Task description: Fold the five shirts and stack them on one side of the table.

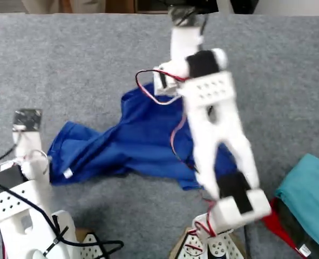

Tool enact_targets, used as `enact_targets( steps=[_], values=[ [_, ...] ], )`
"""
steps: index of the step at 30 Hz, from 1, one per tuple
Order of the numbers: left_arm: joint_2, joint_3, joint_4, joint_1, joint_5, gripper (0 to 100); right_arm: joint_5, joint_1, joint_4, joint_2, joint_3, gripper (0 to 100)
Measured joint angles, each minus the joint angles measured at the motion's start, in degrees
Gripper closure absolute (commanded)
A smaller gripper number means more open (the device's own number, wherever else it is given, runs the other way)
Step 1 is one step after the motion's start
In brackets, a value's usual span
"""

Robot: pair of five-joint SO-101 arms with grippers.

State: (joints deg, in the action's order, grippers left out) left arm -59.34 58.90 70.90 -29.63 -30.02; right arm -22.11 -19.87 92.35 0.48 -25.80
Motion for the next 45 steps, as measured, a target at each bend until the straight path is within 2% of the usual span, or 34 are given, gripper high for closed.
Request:
enact_targets(
  steps=[5,9,12,16,20,27,31,38,45],
  values=[
    [0.0,-12.48,-2.55,0.62,10.81,98,0.09,0.18,0.0,-10.11,-10.46,99.4],
    [0.0,-25.32,-2.99,0.62,22.95,98,1.41,1.93,-2.99,-16.7,-21.36,99.4],
    [0.0,-34.99,-2.99,0.62,27.52,98,1.41,4.57,-5.98,-20.04,-29.19,99.4],
    [-0.09,-45.54,-2.2,0.62,31.56,98,1.41,7.12,-7.91,-22.86,-37.27,99.4],
    [-0.18,-56.0,2.29,0.62,34.9,98,1.41,8.97,-8.7,-25.49,-43.43,99.4],
    [-0.97,-72.88,9.23,1.85,35.52,98,1.85,10.55,-13.54,-29.54,-48.0,99.4],
    [-0.97,-80.7,10.46,1.93,35.52,98,3.34,10.55,-16.35,-30.77,-48.7,99.4],
    [-0.97,-83.6,10.46,1.93,35.52,98,4.57,10.46,-17.49,-30.95,-47.12,99.4],
    [-0.97,-69.27,8.7,2.02,37.8,98,4.57,10.46,-17.85,-24.62,-36.13,99.4]
  ],
)
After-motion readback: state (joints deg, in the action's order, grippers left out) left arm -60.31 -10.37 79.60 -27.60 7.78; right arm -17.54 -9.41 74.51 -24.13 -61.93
